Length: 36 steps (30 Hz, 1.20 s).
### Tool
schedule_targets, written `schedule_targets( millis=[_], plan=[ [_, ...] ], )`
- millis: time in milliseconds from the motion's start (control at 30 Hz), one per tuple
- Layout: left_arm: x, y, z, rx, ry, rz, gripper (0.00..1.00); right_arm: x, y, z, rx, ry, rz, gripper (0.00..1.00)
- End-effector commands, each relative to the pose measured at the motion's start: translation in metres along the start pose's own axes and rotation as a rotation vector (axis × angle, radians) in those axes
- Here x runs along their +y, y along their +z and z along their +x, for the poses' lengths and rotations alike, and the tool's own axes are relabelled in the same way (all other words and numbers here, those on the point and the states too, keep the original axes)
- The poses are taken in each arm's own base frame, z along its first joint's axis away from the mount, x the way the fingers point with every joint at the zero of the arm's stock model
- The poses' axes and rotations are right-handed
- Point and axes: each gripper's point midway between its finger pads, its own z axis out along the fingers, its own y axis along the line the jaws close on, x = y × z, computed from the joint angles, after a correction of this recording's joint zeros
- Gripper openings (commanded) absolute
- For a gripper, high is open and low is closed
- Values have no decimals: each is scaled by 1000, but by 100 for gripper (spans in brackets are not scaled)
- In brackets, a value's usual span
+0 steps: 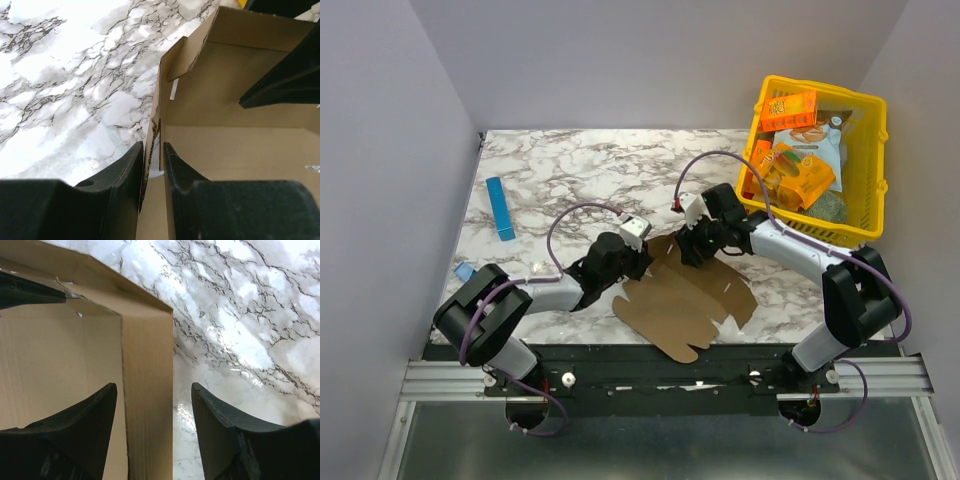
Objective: Fold the paper box
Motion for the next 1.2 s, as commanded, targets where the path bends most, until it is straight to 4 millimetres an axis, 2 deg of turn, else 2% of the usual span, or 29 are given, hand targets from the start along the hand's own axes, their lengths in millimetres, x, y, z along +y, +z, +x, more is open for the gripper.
schedule_targets(
  millis=[0, 233, 300, 500, 567, 700, 733, 967, 1067, 1167],
  plan=[
    [8, -4, -6, -32, 77, -115, 21, -3, -3, -8, 7, -21, 30, 68],
    [23, -13, -4, -57, 65, -250, 7, -11, -14, -6, 9, -42, 135, 69],
    [34, -20, -6, -69, 68, -313, 4, -16, -18, -4, 10, -38, 173, 69],
    [42, -37, -9, -106, 91, -365, 2, -25, -28, -10, -26, -63, 262, 66],
    [51, -43, -8, -105, 96, -417, 2, -25, -31, -19, -62, -78, 277, 62],
    [53, -53, -7, -122, 108, -425, 2, -20, -29, -35, -122, -128, 278, 54],
    [54, -54, -6, -125, 105, -429, 2, -24, -28, -39, -131, -148, 311, 52],
    [52, -54, -6, -125, 106, -418, 2, -20, -17, -51, -161, -278, 415, 38],
    [50, -52, -4, -115, 81, -410, 7, -15, -13, -50, -152, -328, 441, 31],
    [44, -54, -11, -133, 2, -383, 30, -11, -12, -45, -149, -382, 481, 20]
  ],
)
